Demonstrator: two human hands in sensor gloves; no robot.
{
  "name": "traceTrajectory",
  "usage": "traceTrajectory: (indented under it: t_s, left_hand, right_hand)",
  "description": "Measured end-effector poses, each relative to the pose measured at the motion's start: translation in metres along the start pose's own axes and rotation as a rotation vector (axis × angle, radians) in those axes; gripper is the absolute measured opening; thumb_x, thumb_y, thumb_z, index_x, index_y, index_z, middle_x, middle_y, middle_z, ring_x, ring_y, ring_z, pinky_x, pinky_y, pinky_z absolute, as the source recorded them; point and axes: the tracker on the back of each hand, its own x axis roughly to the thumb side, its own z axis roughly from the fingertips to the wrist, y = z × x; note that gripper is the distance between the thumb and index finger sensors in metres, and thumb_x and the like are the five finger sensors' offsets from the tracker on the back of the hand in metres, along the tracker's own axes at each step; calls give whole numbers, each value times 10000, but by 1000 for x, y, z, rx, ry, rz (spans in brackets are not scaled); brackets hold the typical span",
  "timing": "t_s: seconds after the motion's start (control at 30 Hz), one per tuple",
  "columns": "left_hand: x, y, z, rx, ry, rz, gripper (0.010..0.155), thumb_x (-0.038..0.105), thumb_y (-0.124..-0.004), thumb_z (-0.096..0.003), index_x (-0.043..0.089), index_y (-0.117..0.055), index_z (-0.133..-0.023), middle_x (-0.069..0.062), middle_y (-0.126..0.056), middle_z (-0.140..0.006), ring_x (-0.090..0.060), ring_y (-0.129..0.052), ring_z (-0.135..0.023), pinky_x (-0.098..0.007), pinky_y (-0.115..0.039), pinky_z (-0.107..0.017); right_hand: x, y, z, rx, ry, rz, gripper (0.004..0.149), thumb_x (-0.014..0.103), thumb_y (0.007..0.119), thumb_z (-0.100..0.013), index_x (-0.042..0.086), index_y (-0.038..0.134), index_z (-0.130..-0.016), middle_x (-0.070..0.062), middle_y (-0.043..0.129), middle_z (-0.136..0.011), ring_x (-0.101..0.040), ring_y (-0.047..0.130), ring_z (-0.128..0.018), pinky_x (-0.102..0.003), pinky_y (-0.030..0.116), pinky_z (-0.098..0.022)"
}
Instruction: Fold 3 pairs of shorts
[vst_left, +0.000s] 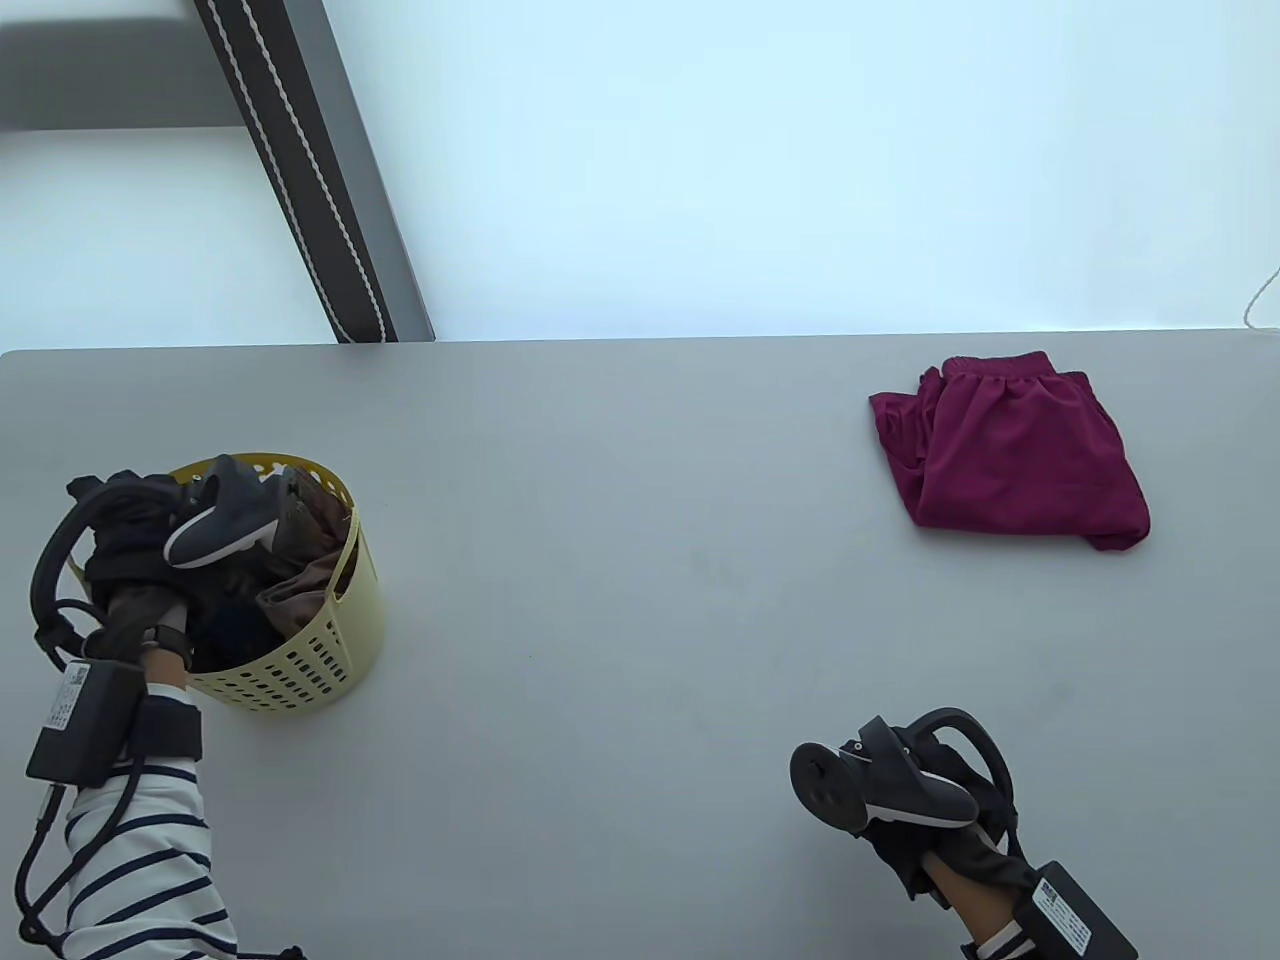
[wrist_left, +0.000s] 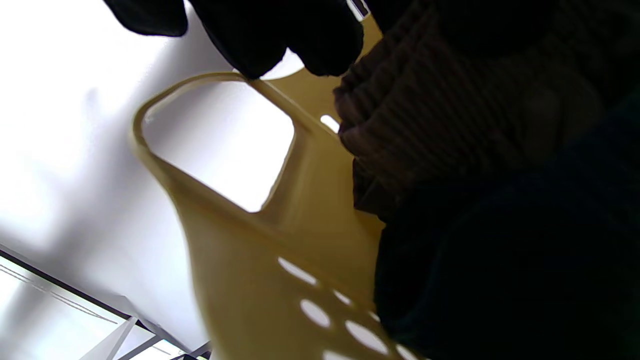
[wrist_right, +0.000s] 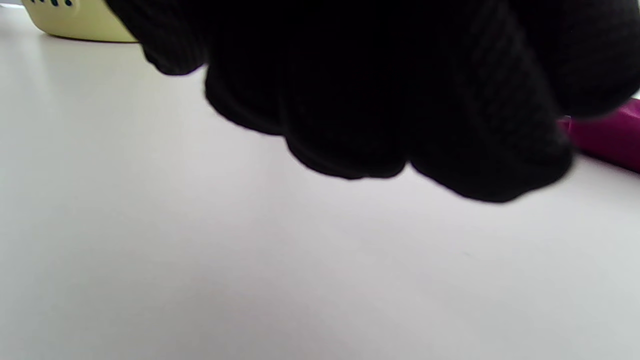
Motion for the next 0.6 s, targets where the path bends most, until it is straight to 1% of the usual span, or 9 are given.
traceTrajectory:
  t_s: [0.07, 0.13, 0.17, 0.23, 0.3, 0.33, 0.4, 0.47, 0.6]
  left_hand:
    - [-11, 10, 12, 90, 12, 84, 457, 548, -683, -427, 384, -658, -853, -120, -637, -1147, -434, -738, -1021, -681, -624, -706]
    - [-23, 23, 26, 175, 40, 157, 450, 521, -685, -445, 350, -648, -859, -134, -636, -1171, -482, -783, -1026, -703, -635, -707]
    - [-31, 31, 35, 230, 50, 204, 448, 511, -680, -455, 333, -639, -865, -120, -666, -1164, -479, -810, -1023, -715, -645, -705]
    - [-45, 45, 49, 326, 75, 303, 440, 477, -655, -487, 275, -617, -875, -61, -753, -1106, -407, -889, -991, -724, -675, -707]
    - [-63, 63, 64, 447, 128, 413, 434, 445, -647, -503, 224, -602, -874, -1, -874, -968, -304, -977, -919, -673, -736, -706]
    - [-73, 74, 72, 514, 168, 467, 431, 436, -642, -509, 208, -599, -871, 20, -897, -919, -281, -1003, -884, -656, -759, -699]
    - [-90, 96, 85, 607, 222, 536, 430, 430, -624, -519, 188, -582, -872, 31, -909, -843, -201, -1047, -791, -617, -810, -679]
    - [-106, 120, 99, 689, 261, 586, 432, 421, -608, -531, 179, -550, -884, 17, -886, -826, -136, -1065, -681, -534, -867, -655]
    - [-132, 174, 132, 869, 349, 699, 436, 408, -602, -542, 161, -524, -893, -12, -867, -810, -103, -1052, -604, -454, -910, -617]
  right_hand:
    - [0, 0, 0, 2, -3, 0, 398, 502, 626, -479, 202, 886, -468, -51, 986, -359, -226, 1011, -212, -452, 841, -285]
    - [1, 0, 0, 3, -3, 0, 398, 502, 625, -479, 202, 886, -469, -50, 986, -362, -226, 1011, -215, -453, 841, -286]
    - [0, 0, 0, 3, -2, -1, 398, 502, 625, -479, 202, 887, -468, -51, 986, -362, -226, 1012, -213, -453, 841, -286]
    - [0, 1, 0, 9, 1, -4, 397, 501, 625, -479, 202, 886, -470, -51, 986, -363, -226, 1012, -215, -453, 842, -286]
    - [-1, 2, -1, 14, 5, -5, 397, 501, 625, -479, 203, 886, -468, -51, 986, -363, -226, 1012, -215, -453, 841, -286]
    - [-1, 2, -1, 17, 8, -5, 398, 501, 625, -479, 202, 886, -469, -51, 986, -363, -227, 1012, -216, -453, 841, -286]
    - [-1, 3, -1, 22, 12, -4, 397, 501, 625, -479, 203, 886, -469, -51, 986, -362, -227, 1012, -215, -453, 841, -286]
    - [-2, 3, -1, 22, 16, -2, 397, 501, 625, -479, 202, 886, -470, -51, 986, -364, -227, 1013, -216, -453, 841, -287]
    - [-3, 3, -1, 18, 24, -2, 397, 501, 625, -478, 203, 886, -470, -51, 987, -364, -227, 1013, -216, -453, 842, -286]
